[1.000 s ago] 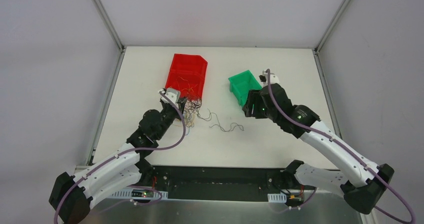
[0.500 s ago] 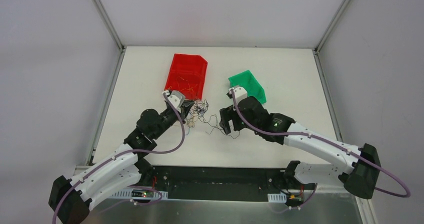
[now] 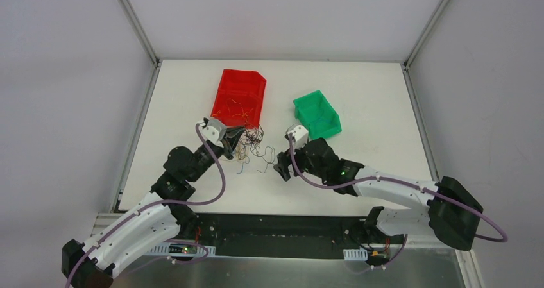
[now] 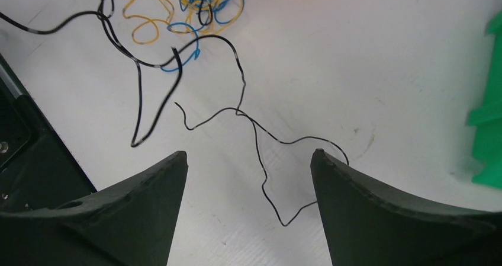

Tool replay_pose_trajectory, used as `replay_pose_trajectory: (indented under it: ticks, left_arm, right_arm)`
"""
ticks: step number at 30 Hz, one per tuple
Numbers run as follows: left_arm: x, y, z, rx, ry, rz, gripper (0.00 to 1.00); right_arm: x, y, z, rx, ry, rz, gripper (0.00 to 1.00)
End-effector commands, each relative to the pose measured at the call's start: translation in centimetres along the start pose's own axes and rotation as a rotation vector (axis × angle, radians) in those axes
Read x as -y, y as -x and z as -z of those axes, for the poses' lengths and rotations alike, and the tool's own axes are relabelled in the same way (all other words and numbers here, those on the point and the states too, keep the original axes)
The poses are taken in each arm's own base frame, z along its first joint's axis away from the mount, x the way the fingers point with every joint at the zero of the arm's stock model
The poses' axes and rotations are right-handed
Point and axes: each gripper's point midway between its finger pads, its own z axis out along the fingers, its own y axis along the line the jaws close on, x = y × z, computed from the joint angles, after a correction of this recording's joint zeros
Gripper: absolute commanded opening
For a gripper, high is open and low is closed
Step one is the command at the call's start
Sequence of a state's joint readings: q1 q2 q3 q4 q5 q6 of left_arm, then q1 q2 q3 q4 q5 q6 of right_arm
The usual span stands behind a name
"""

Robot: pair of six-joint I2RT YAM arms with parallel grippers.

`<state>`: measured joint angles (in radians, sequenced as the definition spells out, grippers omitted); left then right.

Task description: Untangle the cables

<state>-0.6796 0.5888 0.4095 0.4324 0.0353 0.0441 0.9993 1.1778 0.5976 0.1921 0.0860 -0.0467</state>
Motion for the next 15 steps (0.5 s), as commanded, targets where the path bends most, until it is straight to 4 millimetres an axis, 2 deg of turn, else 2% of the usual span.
replay_pose_trajectory:
  ticks: [1, 9, 13, 15]
  left_arm:
    - [0.6, 1.8, -0.1, 0.073, -0.031, 0.006, 0.00]
    - [1.7, 2.8, 0.1, 0.102, -0.089, 0.033, 0.00]
    - [2.1, 3.2, 0.2, 0.133, -0.110, 0.037, 0.00]
    - [2.4, 3.5, 0.3, 0.157, -0.123, 0.059, 0.00]
  right_arm:
    - [-2.3, 3.9, -1.2, 0.152, 0.106, 0.048, 0.79]
    - [-2.9, 4.8, -3.3, 0.195, 0.119, 0.012, 0.79]
    - [-3.5, 5.9, -4.1, 0.240, 0.136, -0.005, 0.77]
    - [-3.7, 6.1, -4.6, 0.242, 0.143, -0.018, 0.74]
